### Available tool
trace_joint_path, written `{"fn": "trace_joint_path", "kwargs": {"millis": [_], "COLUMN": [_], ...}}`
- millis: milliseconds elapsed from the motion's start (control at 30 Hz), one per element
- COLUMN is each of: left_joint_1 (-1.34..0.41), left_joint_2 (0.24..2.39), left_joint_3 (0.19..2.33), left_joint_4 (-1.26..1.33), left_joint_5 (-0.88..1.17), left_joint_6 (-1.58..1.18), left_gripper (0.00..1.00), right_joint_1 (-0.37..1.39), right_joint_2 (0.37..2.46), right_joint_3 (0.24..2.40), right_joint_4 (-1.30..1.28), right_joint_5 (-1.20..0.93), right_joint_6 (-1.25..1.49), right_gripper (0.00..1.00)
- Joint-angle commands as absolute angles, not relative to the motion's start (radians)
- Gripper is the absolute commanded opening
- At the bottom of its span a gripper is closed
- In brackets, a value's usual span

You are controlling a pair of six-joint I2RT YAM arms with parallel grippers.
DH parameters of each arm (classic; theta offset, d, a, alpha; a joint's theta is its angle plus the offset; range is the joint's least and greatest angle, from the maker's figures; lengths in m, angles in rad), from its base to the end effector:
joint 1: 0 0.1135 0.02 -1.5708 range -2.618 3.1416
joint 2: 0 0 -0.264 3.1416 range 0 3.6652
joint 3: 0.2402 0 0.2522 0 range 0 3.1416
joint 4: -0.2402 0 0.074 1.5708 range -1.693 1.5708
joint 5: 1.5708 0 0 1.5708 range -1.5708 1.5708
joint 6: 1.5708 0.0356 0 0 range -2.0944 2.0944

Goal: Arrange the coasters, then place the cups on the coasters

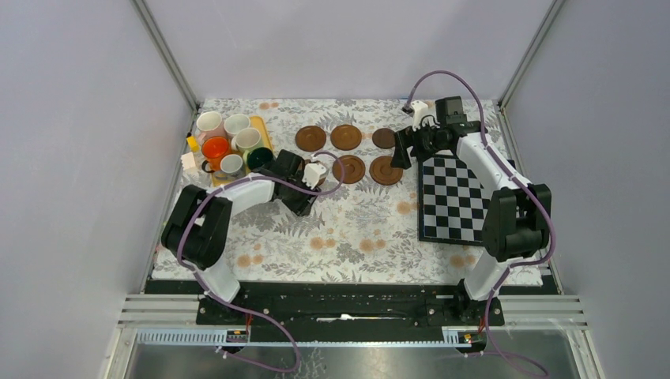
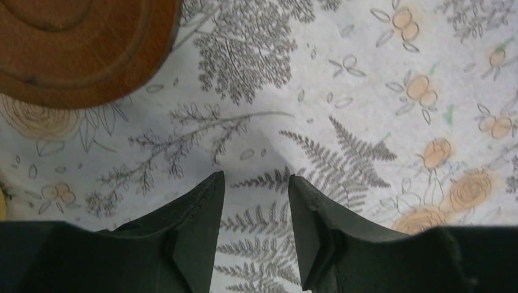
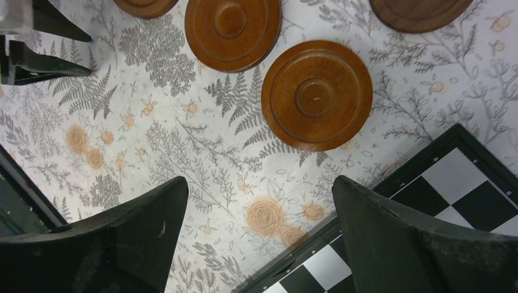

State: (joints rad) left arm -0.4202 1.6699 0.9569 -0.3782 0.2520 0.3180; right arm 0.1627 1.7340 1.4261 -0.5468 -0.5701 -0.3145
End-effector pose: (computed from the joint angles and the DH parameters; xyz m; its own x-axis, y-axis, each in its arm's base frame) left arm 0.2892 -0.1389 0.1651 -0.6130 0.6056 -0.5075 0.7283 0.6821 -0.0659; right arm 0.3746 0.0810 0.2785 -0.5576 -0.3554 -0.7502 -0.6924 0.6976 0.1841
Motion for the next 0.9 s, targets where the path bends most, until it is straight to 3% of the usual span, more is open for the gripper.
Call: {"fn": "trace_joint_path", "kwargs": {"millis": [0, 867], "left_joint_1": [-0.426, -0.422], "left_joint_2": [1.724, 1.904], "left_joint_3": [1.029, 1.199], "left_joint_4": [-0.297, -0.272], "left_joint_5": [0.239, 0.124], "left_joint_6": [0.282, 0.2], "left_gripper": [0.48, 0.48], "right_joint_1": [0.158, 0.158], "right_joint_2": [1.678, 1.694], "right_joint_3": [1.434, 1.433], "right_joint_4": [-0.472, -0.478], "right_joint_5": [-0.611, -0.633], "right_joint_6": [-0.282, -0.293], "right_gripper": [0.96, 0.98]}}
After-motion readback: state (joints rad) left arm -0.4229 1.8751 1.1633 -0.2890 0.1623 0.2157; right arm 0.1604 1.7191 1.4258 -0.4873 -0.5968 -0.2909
